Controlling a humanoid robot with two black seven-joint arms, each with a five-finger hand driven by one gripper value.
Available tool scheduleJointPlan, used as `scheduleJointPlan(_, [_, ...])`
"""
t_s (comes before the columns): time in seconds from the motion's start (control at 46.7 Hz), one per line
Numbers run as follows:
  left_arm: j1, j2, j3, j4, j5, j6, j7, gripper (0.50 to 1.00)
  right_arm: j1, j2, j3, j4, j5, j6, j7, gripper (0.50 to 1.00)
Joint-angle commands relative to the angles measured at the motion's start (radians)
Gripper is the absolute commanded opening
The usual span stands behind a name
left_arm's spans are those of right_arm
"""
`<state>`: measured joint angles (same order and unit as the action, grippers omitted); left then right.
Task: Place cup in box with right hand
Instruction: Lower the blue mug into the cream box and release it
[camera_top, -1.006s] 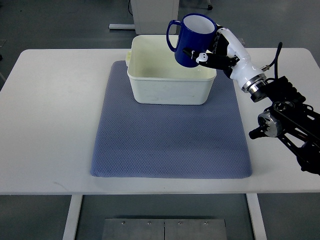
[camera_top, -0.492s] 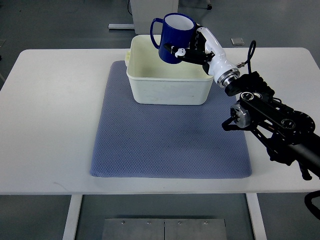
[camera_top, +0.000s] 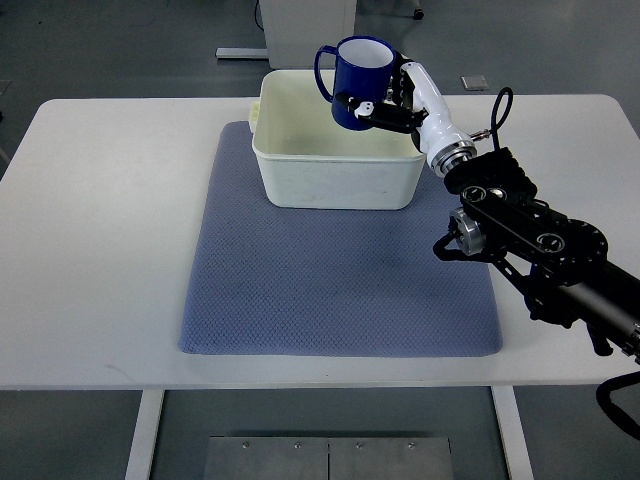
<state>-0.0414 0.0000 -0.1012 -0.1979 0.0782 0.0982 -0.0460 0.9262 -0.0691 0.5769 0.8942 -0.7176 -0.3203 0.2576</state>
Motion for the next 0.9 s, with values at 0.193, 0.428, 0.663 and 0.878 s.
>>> scheduleJointPlan(0.193, [0.000,0.000,0.000,0.000,0.000,0.000,0.000,1.000,-0.001,0.005,-0.029,-0.001,-0.003,-0.031,0.003,0.500])
scheduleJointPlan(0.428, [0.000,0.000,0.000,0.000,0.000,0.000,0.000,1.000,-0.006,0.005,-0.038,-0.001,-0.002,-0.039,0.002,0.500])
scheduleJointPlan(0.663, [0.000,0.000,0.000,0.000,0.000,0.000,0.000,1.000,-0.007,0.005,-0.039,0.000,0.000,-0.039,0.000,0.558])
scheduleJointPlan(0.878, [0.000,0.000,0.000,0.000,0.000,0.000,0.000,1.000,-0.010,0.005,-0.038,0.002,0.001,-0.039,0.000,0.746])
